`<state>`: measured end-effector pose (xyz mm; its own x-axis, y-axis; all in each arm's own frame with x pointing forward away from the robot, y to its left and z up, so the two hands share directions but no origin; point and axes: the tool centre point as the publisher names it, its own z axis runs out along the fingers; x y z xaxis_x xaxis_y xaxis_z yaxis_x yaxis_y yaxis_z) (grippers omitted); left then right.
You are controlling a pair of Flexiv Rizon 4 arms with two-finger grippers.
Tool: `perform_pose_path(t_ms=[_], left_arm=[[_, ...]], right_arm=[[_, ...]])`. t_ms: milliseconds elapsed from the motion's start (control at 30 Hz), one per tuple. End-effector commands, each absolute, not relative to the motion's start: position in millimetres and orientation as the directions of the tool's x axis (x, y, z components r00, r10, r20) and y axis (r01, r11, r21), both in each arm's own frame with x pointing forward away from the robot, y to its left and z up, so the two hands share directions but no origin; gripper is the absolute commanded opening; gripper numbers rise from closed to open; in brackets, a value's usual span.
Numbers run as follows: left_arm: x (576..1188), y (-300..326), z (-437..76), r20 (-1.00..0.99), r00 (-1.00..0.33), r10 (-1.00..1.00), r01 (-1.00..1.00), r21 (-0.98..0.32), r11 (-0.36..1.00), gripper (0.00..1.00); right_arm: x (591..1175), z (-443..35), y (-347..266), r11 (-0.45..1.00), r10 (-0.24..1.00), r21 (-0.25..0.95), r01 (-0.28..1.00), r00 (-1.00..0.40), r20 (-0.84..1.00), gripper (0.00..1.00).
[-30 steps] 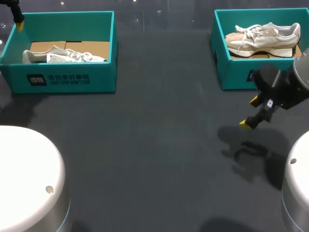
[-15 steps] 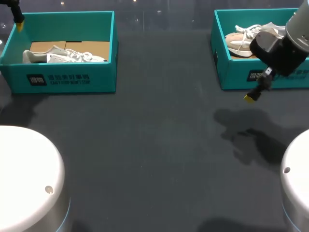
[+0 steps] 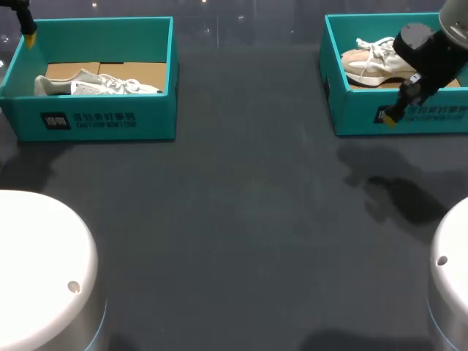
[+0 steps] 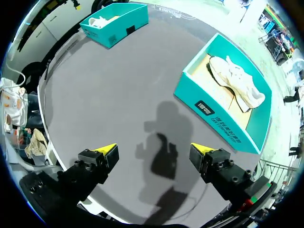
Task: Take the shoe out of the shoebox, open the shoe tongue, remove and reinsert the insole, then place the shoe into the shoebox
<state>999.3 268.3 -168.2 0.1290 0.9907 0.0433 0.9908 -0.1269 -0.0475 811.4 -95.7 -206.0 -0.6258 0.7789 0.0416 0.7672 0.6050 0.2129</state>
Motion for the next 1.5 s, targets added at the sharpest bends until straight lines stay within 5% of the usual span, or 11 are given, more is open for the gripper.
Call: perform_pose_path(t_ms=[33, 133, 600, 700, 967, 1000, 1500], left_arm=[[999, 269, -168, 0.044, 0.131, 0.990, 0.991, -0.047, -0.128, 1.00], [999, 269, -168, 0.044, 0.131, 0.990, 0.991, -0.047, -0.128, 1.00], [999, 269, -168, 0.044, 0.131, 0.990, 0.991, -0.047, -0.128, 1.00], [999, 269, -168, 0.044, 0.131, 0.990, 0.991, -0.047, -0.128, 1.00], [999, 269, -168, 0.044, 0.131, 0.990, 0.991, -0.047, -0.128, 1.00], [999, 269, -168, 0.044, 0.131, 0.990, 0.991, -0.047, -0.128, 1.00], [999, 269, -168, 0.044, 0.131, 0.990, 0.991, -0.047, -0.128, 1.00]], right_arm=[[865, -200, -104, 0.472, 0.876, 0.073, 0.879, -0.476, 0.072, 1.00], [887, -198, -117, 0.356, 0.928, 0.053, 0.933, -0.360, 0.096, 1.00], [887, -198, -117, 0.356, 0.928, 0.053, 0.933, -0.360, 0.096, 1.00], [912, -202, -124, 0.131, 0.987, -0.050, 0.990, -0.125, 0.104, 1.00], [971, -186, -132, 0.027, 1.000, -0.002, 1.000, -0.027, -0.001, 1.00], [976, -190, -136, -0.061, 0.998, -0.084, 0.995, 0.058, -0.031, 1.00], [990, -195, -144, -0.079, 0.996, -0.049, 0.996, 0.077, -0.033, 1.00]])
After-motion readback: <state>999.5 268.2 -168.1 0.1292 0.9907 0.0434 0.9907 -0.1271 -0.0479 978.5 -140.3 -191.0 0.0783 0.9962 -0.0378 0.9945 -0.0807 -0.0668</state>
